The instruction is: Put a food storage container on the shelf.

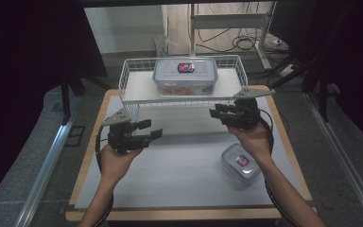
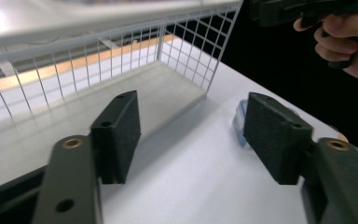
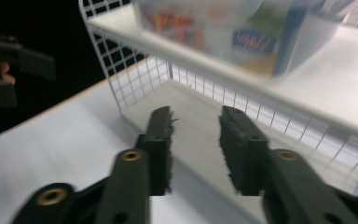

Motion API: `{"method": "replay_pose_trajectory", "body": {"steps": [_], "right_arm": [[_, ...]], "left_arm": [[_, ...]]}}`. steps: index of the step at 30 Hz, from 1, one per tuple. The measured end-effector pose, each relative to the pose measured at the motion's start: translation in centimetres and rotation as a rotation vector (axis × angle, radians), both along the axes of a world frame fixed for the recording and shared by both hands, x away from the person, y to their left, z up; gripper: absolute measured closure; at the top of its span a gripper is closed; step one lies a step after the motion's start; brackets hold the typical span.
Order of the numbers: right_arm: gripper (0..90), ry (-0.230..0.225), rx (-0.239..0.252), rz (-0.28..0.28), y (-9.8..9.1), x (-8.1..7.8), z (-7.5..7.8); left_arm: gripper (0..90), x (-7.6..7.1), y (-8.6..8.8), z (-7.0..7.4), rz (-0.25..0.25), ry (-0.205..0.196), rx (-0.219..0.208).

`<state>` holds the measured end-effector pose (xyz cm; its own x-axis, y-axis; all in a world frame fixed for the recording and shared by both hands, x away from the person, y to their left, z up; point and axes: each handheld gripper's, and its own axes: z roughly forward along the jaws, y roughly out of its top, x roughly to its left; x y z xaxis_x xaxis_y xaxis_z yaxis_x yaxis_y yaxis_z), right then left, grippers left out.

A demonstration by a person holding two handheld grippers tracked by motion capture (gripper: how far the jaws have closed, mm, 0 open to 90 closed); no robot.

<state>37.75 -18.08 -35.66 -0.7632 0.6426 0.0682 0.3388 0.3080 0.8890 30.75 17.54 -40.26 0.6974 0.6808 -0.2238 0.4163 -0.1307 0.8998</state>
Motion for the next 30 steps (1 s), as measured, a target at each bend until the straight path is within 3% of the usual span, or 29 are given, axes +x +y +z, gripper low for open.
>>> {"method": "replay_pose_trajectory", "body": {"steps": [3, 4, 6, 13, 18, 25, 30], "right_arm": [[53.2, -0.004, -0.023, 0.001, -0.2, -0.8, -0.6], [45.5, -0.005, -0.048, 0.001, -0.3, -1.6, -1.4], [38.9, -0.009, -0.071, -0.005, -0.4, -2.2, -2.2], [21.6, 0.0, -0.121, -0.018, -1.3, -3.9, -4.6], [16.1, 0.018, -0.117, -0.017, -1.8, -4.8, -5.7], [12.8, 0.03, -0.121, -0.015, -2.7, -6.2, -7.3], [10.3, 0.036, -0.128, -0.023, -3.9, -7.7, -9.0]], "left_arm": [[28.7, -0.6, -0.2, -0.6, 0.006, 0.0, 0.023], [26.7, -1.1, -0.4, -1.2, 0.01, -0.001, 0.049], [22.4, -1.6, -0.6, -1.8, 0.01, 0.003, 0.074], [15.8, -2.8, -1.4, -3.5, 0.007, 0.008, 0.155], [11.3, -3.6, -1.8, -4.4, 0.011, -0.001, 0.199], [7.5, -4.9, -1.7, -5.7, 0.006, 0.002, 0.196], [6.4, -6.1, -1.4, -7.3, 0.032, 0.028, 0.206]]}}
